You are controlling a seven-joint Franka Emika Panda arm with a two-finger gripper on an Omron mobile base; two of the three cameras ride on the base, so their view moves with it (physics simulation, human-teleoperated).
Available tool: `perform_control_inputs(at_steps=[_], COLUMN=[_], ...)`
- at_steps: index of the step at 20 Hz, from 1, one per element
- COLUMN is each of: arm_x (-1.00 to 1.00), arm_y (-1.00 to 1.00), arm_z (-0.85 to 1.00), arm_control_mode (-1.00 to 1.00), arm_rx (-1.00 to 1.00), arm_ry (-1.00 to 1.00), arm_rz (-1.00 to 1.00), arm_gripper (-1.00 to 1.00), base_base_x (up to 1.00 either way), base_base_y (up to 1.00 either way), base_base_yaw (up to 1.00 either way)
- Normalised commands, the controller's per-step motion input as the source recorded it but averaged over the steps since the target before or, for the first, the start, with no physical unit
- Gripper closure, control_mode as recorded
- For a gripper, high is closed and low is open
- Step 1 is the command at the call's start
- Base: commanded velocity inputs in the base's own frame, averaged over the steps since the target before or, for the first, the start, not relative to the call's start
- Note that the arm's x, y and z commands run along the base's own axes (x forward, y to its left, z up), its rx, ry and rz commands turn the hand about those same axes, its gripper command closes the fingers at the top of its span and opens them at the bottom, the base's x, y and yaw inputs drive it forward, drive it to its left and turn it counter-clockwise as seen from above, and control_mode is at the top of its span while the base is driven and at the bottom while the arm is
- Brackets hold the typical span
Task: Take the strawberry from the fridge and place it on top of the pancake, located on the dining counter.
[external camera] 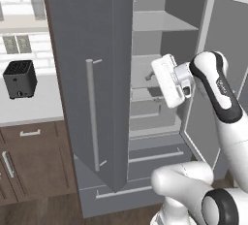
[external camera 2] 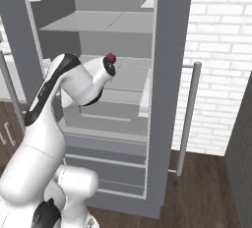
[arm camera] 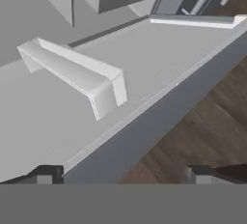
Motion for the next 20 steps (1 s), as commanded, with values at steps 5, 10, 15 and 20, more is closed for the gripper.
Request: perform_control_inputs(at_steps=[5,10,15,20], arm_x=[0.49,0.04,-0.04,-0.17], arm_y=[0.60,0.34,0.35,0.65], arm_z=[-0.25,-0.12,-0.10,-0.08], arm_control_mode=[-1.00,-1.00,-1.00,-1.00], arm_rx=[0.00,0.00,0.00,0.00], arm_ry=[-0.13,-0.05,0.00,0.00], arm_rz=[-0.06,0.00,0.01,0.03], arm_gripper=[-1.00,-1.00,-1.00,-1.00], base_base_x=[0.00,0.00,0.00,0.00], base_base_y=[0.00,0.00,0.00,0.00], base_base_yaw=[0.00,0.00,0.00,0.00])
